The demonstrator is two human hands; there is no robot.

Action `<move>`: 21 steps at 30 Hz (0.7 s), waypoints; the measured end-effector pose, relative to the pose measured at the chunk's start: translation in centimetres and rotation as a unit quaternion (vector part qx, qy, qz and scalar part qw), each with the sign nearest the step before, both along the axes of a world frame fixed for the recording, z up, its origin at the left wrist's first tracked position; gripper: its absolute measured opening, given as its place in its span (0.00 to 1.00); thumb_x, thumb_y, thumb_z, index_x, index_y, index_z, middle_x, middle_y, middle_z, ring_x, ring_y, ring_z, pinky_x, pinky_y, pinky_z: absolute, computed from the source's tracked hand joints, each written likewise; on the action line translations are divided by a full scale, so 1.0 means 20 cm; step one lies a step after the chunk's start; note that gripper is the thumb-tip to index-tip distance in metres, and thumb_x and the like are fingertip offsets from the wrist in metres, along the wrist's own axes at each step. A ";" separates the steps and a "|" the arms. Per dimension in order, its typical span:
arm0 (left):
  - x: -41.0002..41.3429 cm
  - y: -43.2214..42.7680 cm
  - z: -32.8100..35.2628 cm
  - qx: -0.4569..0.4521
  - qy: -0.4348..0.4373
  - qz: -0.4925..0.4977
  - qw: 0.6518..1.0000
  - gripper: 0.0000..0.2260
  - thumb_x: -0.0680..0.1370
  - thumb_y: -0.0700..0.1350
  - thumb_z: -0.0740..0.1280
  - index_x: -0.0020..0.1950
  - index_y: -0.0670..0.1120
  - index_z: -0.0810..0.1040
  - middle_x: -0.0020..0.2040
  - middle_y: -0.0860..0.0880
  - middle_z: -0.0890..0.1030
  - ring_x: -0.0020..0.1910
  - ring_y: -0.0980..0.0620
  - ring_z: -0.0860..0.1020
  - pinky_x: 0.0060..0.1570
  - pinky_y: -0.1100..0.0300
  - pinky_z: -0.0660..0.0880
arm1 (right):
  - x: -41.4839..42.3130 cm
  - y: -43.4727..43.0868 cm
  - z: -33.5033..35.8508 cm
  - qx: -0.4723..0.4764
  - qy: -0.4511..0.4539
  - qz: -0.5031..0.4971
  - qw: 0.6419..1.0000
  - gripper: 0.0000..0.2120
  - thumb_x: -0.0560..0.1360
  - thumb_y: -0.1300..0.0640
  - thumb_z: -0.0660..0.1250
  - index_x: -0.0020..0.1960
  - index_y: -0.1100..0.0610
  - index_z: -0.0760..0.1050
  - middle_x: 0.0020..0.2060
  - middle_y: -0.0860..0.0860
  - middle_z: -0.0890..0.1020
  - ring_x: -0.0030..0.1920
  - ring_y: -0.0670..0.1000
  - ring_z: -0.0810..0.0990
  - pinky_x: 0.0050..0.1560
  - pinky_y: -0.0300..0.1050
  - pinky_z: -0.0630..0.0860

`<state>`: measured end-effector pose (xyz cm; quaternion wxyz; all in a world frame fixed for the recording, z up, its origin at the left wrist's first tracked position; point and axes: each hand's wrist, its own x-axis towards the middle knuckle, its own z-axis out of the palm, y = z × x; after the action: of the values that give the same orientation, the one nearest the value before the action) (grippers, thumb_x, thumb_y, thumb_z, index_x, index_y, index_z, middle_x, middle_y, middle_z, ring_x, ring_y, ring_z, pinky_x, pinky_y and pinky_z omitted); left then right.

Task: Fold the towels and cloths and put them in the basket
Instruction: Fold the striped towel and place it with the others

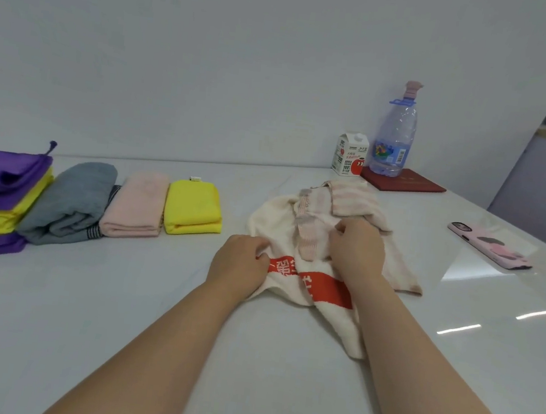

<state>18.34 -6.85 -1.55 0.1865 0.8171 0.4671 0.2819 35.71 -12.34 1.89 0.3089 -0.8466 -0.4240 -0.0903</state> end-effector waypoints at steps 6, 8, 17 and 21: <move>-0.02 0.03 0.03 -0.088 -0.273 0.048 0.957 0.14 0.80 0.41 0.57 0.63 0.46 0.77 0.62 0.50 0.78 0.60 0.52 0.74 0.59 0.61 0.69 | -0.14 -0.07 0.22 0.314 0.228 0.203 0.899 0.05 0.77 0.63 0.64 0.44 0.56 0.76 0.41 0.50 0.79 0.41 0.47 0.76 0.39 0.28 0.69; -0.05 0.05 0.06 -0.109 -0.404 0.090 0.904 0.14 0.80 0.40 0.55 0.59 0.46 0.78 0.59 0.50 0.79 0.60 0.52 0.74 0.58 0.61 0.68 | -0.20 -0.10 0.25 0.284 0.385 0.339 0.810 0.09 0.78 0.65 0.62 0.42 0.55 0.76 0.36 0.52 0.78 0.36 0.48 0.75 0.34 0.37 0.71; -0.13 0.04 0.08 0.009 -0.429 0.024 0.903 0.25 0.76 0.58 0.52 0.67 0.48 0.72 0.64 0.54 0.73 0.66 0.57 0.69 0.67 0.62 0.63 | -0.11 -0.04 0.06 -0.053 0.074 0.163 0.982 0.10 0.77 0.57 0.60 0.53 0.58 0.77 0.50 0.55 0.81 0.51 0.56 0.78 0.52 0.53 0.75; -0.08 -0.02 0.07 -0.010 -0.240 -0.150 0.959 0.30 0.69 0.64 0.65 0.68 0.67 0.58 0.64 0.72 0.65 0.63 0.70 0.64 0.63 0.70 0.61 | -0.15 -0.03 0.05 -0.076 0.199 0.291 0.933 0.11 0.77 0.61 0.57 0.46 0.64 0.78 0.41 0.56 0.82 0.41 0.50 0.77 0.44 0.45 0.74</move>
<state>16.74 -7.16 -0.08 0.3412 0.7840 0.2835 0.4342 32.64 -12.86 2.88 0.3348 -0.7072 -0.5875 0.2062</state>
